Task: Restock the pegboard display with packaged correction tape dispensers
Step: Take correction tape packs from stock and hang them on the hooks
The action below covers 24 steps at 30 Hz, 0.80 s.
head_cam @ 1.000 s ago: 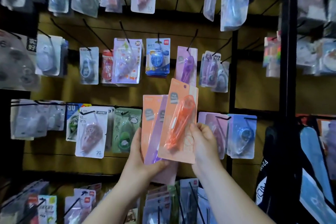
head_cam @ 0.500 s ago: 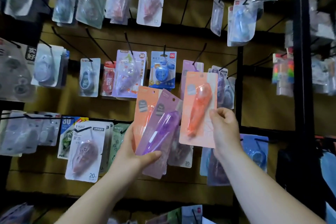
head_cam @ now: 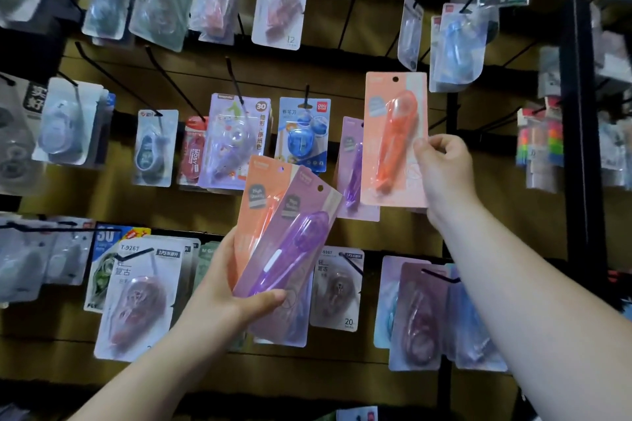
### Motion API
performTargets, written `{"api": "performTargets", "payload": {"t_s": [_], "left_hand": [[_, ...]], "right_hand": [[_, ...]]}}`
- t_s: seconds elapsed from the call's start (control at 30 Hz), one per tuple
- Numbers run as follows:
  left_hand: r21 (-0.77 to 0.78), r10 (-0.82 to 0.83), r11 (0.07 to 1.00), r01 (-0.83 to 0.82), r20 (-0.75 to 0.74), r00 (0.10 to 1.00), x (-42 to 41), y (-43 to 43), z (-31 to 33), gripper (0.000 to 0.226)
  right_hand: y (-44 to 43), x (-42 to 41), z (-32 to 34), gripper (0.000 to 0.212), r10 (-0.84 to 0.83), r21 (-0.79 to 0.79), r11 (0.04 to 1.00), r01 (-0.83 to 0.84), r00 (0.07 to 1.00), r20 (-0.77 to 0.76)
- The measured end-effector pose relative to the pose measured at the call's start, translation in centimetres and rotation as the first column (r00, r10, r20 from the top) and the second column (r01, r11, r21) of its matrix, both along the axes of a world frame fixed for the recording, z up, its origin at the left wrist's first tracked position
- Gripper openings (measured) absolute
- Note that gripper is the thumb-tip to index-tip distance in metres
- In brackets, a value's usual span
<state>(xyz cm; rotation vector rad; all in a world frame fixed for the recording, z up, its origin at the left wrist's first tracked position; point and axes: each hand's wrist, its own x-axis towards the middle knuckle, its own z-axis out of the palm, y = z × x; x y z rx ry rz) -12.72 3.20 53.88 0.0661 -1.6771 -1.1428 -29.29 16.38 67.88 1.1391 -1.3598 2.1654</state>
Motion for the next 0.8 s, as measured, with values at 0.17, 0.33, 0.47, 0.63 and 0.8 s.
{"api": "performTargets", "payload": {"t_s": [0.17,0.33,0.47,0.63,0.8], "left_hand": [[0.011,-0.009,1.0,0.01,-0.021,1.0,-0.36,0.02,0.23,0.068],[0.031,-0.02,0.999,0.022,-0.035,0.999,-0.58,-0.17,0.2,0.076],[0.029,-0.018,0.999,0.019,-0.036,0.999,-0.51,-0.02,0.38,0.075],[0.055,-0.022,0.998,0.025,-0.041,0.999,-0.59,0.04,0.54,0.075],[0.081,-0.027,0.996,0.032,-0.057,0.998,-0.78,-0.13,0.41,0.07]], "right_hand": [[-0.14,-0.72,0.49,0.017,-0.003,0.049,0.999,0.002,1.0,0.029],[-0.5,-1.0,0.24,0.018,0.004,0.051,0.999,-0.005,1.0,0.022],[-0.8,-0.99,0.29,0.008,0.036,0.072,0.997,-0.036,0.999,0.009],[-0.77,-1.09,0.28,0.012,0.081,0.087,0.993,-0.085,0.996,0.049],[-0.42,-1.15,0.25,0.014,0.137,0.111,0.983,-0.145,0.988,0.078]]}}
